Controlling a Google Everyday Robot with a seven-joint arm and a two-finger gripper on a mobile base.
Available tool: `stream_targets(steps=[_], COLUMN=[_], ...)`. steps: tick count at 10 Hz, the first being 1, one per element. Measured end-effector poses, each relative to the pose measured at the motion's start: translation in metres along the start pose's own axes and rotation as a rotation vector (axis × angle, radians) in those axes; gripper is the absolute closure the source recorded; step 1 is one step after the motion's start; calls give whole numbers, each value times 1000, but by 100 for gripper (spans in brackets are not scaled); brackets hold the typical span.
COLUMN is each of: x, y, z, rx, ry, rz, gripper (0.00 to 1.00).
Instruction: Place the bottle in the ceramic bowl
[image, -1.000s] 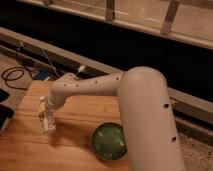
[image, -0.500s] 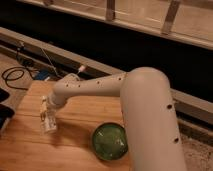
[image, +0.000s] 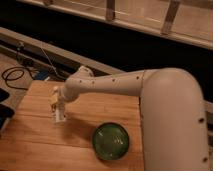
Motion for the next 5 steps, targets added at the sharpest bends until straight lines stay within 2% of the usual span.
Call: stream_targets(steps=[1,3,5], x=[7,19,31], y=[-17,-40,-55], z=[-25,-66,-104], rx=[21,72,155], ry=[-47,-111,-131], rz=[27,68,101], gripper=[100,100,100])
